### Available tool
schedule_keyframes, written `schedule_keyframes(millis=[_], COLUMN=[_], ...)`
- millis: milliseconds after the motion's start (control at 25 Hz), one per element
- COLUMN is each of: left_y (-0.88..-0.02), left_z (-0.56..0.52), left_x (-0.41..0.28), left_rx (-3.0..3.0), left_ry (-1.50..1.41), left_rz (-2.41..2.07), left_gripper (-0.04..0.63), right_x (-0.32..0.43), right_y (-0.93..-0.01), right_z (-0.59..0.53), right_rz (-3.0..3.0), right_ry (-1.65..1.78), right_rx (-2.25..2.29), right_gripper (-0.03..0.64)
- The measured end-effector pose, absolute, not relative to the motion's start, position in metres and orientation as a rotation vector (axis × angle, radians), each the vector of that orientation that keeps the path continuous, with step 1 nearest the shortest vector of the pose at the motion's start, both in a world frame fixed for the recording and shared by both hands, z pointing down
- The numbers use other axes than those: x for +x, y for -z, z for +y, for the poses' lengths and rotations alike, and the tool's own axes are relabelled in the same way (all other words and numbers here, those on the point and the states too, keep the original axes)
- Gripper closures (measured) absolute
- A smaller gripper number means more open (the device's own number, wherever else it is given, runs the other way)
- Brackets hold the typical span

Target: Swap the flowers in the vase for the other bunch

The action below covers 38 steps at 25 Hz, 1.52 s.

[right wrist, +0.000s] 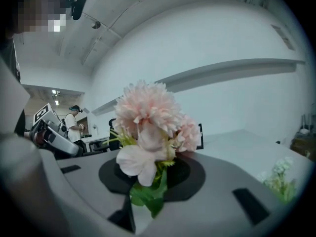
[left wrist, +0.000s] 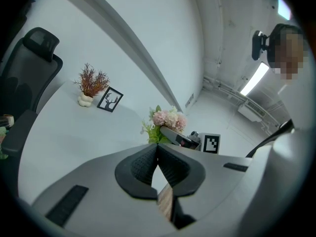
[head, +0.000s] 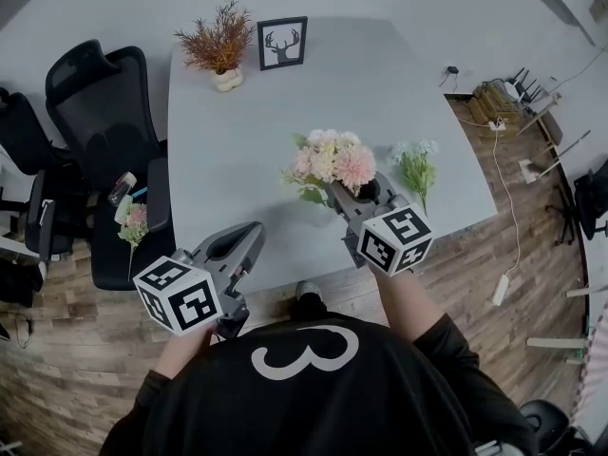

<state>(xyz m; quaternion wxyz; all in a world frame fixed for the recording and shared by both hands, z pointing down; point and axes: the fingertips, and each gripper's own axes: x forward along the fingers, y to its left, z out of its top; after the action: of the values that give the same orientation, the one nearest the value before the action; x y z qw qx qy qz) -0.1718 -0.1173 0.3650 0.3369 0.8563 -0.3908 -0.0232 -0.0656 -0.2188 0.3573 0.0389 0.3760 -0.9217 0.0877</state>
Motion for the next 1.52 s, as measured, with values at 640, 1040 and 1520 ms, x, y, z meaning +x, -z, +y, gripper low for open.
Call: schedule_keyframes(millis=[640,1040,1520], left_y=[-0.339,-0.337,-0.340], left_z=[-0.082,-0.081,-0.113], left_x=[-0.192,-0.167,-0.085], left_rx=[2.317,2.379,2.430], left_ry=[0.110,0.099,0.054], left_rz=[-1.022,-0.898,-0.731], left_gripper=[0.584,0.584,0.584], right_x=[-0.066,0.006,0.131], right_y=[-0.273,-0.245,-0.267], right_z=[-0.177,-0.141,-0.138], right_rz=[-2.892,-2.843,-2.578], right_ry=[0.087,0.061,0.018], right_rx=[1.315,1.565,1.843], right_gripper=[0.503,0.508,0.517])
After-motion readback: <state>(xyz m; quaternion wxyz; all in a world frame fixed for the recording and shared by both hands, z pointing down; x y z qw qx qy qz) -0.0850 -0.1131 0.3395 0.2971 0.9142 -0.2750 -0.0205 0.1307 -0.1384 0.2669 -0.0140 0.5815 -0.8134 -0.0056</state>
